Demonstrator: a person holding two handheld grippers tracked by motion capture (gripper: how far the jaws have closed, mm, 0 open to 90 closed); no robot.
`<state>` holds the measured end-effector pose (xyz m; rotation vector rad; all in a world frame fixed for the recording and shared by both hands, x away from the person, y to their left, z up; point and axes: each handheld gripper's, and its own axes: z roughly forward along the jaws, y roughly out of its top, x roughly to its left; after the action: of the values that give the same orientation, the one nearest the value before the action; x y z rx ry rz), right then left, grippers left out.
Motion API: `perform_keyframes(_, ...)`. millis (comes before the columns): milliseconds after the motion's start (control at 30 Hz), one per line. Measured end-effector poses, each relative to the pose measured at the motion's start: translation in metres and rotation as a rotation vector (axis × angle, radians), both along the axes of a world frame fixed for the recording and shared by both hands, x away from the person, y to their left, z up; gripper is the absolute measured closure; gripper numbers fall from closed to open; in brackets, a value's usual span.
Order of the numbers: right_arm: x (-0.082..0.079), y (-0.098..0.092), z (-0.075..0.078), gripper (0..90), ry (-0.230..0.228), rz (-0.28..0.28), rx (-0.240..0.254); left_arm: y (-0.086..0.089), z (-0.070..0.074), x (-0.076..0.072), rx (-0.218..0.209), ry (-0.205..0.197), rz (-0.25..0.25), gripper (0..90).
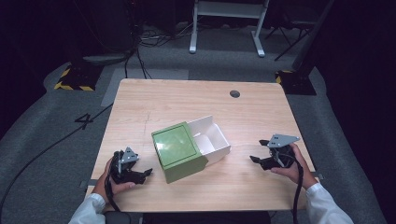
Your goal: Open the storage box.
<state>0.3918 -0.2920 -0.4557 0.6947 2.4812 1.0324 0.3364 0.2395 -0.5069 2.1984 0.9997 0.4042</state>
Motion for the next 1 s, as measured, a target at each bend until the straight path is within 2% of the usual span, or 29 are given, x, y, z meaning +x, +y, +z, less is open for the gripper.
perform_keyframes(33, 0.000, 0.000, 0.000, 22.4, 0.000, 0.000, 0.000, 0.000, 0.000, 0.000, 0.000, 0.000, 0.000, 15.1)
perform_keyframes(67, -0.002, -0.008, -0.007, 21.3, 0.003, -0.037, -0.011, 0.000, 0.000, 0.000, 0.000, -0.001, 0.000, 15.1)
perform_keyframes(333, -0.011, -0.031, -0.025, 20.0, 0.049, -0.075, -0.014, 0.001, 0.000, -0.001, -0.007, 0.003, 0.002, 15.1)
perform_keyframes(500, -0.016, -0.047, -0.036, 19.2, 0.082, -0.117, 0.020, 0.001, 0.000, 0.000, -0.006, 0.002, -0.002, 14.9)
perform_keyframes(700, -0.019, -0.064, -0.042, 19.2, 0.098, -0.162, 0.047, 0.001, 0.000, 0.000, -0.006, 0.002, -0.002, 15.0)
perform_keyframes(800, -0.023, -0.079, -0.049, 19.3, 0.118, -0.209, 0.091, 0.001, 0.000, 0.000, -0.006, 0.002, -0.002, 15.0)
perform_keyframes(833, -0.023, -0.079, -0.049, 19.3, 0.118, -0.209, 0.091, 0.001, 0.000, 0.000, -0.006, 0.002, -0.002, 15.0)
perform_keyframes(867, -0.026, -0.087, -0.051, 19.2, 0.108, -0.228, 0.115, 0.001, 0.000, 0.000, -0.006, 0.002, -0.002, 15.0)
perform_keyframes(933, -0.029, -0.093, -0.051, 19.0, 0.093, -0.266, 0.100, 0.001, 0.000, 0.000, -0.004, 0.003, -0.003, 15.0)
perform_keyframes(1000, -0.029, -0.097, -0.051, 18.5, 0.092, -0.279, 0.100, 0.001, 0.000, 0.000, -0.004, 0.003, -0.003, 15.0)
